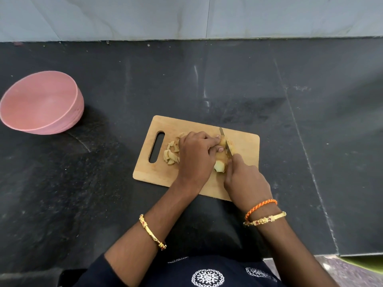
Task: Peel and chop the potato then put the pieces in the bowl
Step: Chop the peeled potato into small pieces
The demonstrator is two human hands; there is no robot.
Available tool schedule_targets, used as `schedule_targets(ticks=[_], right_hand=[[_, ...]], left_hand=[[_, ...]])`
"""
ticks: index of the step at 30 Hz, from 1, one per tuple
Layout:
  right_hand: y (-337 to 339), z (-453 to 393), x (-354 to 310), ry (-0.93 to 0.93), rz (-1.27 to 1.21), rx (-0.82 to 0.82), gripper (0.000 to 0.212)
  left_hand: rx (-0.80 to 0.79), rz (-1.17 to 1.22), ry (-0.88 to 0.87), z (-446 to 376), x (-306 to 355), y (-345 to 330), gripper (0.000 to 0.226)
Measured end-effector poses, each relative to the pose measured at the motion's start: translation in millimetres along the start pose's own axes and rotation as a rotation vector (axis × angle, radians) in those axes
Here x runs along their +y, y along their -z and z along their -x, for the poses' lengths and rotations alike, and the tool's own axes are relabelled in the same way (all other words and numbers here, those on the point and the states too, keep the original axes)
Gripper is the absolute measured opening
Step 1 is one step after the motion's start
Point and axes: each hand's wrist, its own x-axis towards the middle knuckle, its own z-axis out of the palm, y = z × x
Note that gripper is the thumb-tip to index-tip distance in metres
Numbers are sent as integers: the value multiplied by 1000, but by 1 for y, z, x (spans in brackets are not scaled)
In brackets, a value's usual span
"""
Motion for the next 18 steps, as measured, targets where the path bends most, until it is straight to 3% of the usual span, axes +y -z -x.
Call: schedule_targets(ticks=[11,18], right_hand=[[-3,-7,-1,25,127,170,21],[10,-35,-4,83,94,140,22]], left_hand=[[34,-17,52,-2,0,-4,19],[76,-77,104,-21,-1,-5,23]])
